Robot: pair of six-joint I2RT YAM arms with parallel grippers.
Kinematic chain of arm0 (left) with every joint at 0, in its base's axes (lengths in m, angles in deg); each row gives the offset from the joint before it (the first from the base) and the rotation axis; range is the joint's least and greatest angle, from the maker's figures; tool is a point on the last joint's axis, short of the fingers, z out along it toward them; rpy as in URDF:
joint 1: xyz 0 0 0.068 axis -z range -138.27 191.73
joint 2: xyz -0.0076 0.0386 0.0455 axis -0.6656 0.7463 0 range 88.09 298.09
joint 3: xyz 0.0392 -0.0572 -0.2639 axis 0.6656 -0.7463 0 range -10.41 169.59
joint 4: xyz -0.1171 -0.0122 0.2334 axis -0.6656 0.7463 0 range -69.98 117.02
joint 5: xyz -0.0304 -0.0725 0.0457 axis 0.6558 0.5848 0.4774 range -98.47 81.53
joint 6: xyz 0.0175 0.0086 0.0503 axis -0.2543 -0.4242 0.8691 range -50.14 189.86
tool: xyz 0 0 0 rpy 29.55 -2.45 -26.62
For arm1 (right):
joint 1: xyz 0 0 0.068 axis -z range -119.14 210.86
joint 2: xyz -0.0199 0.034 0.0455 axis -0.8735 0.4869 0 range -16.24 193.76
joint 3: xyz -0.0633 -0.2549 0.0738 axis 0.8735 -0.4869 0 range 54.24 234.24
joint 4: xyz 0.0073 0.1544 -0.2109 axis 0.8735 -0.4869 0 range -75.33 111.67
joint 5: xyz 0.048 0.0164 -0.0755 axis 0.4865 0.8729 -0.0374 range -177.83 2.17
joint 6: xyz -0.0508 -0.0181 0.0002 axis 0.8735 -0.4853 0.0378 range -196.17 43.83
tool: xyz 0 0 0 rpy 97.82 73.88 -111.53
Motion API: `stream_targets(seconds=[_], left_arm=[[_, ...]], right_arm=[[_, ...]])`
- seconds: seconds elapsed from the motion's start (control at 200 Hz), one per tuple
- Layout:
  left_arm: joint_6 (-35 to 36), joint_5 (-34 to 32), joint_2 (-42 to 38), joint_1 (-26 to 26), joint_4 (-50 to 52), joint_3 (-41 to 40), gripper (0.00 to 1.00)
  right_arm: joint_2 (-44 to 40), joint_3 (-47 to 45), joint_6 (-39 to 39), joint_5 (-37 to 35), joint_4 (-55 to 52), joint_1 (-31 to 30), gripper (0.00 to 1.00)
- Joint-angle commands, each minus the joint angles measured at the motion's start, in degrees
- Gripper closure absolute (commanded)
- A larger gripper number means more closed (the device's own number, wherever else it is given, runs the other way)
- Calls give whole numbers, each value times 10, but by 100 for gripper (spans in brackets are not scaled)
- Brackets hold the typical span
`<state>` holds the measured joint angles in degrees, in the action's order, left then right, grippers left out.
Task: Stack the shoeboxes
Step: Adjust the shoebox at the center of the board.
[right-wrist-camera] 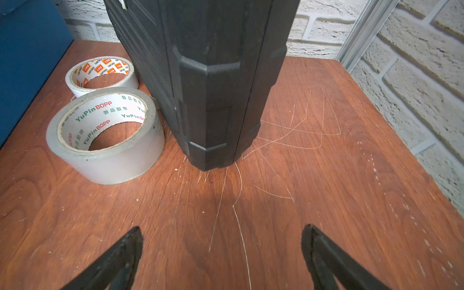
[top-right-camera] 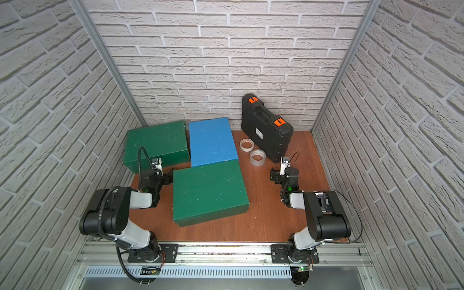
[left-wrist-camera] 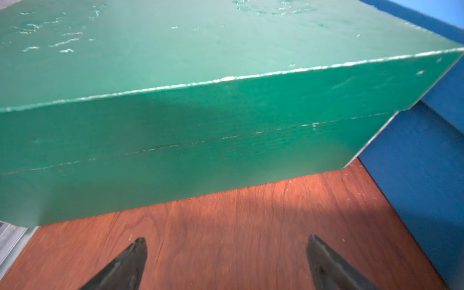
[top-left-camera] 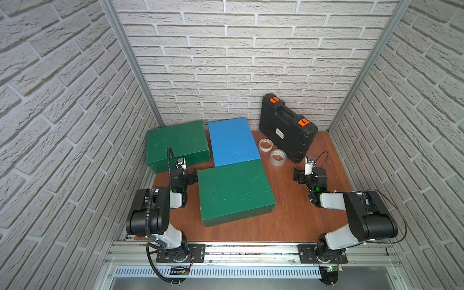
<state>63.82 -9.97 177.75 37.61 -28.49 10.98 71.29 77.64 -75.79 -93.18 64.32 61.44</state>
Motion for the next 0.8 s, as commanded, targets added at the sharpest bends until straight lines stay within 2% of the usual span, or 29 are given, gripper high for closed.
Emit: stream_targets(seconds=[0.0, 0.795], left_arm=[[4, -5, 3, -2, -40, 8, 2], [-4, 16, 4, -13, -39, 9, 2]], right_arm=[[-12, 9, -5, -3, 16, -3, 1], [-12, 8, -5, -3, 16, -3, 1]])
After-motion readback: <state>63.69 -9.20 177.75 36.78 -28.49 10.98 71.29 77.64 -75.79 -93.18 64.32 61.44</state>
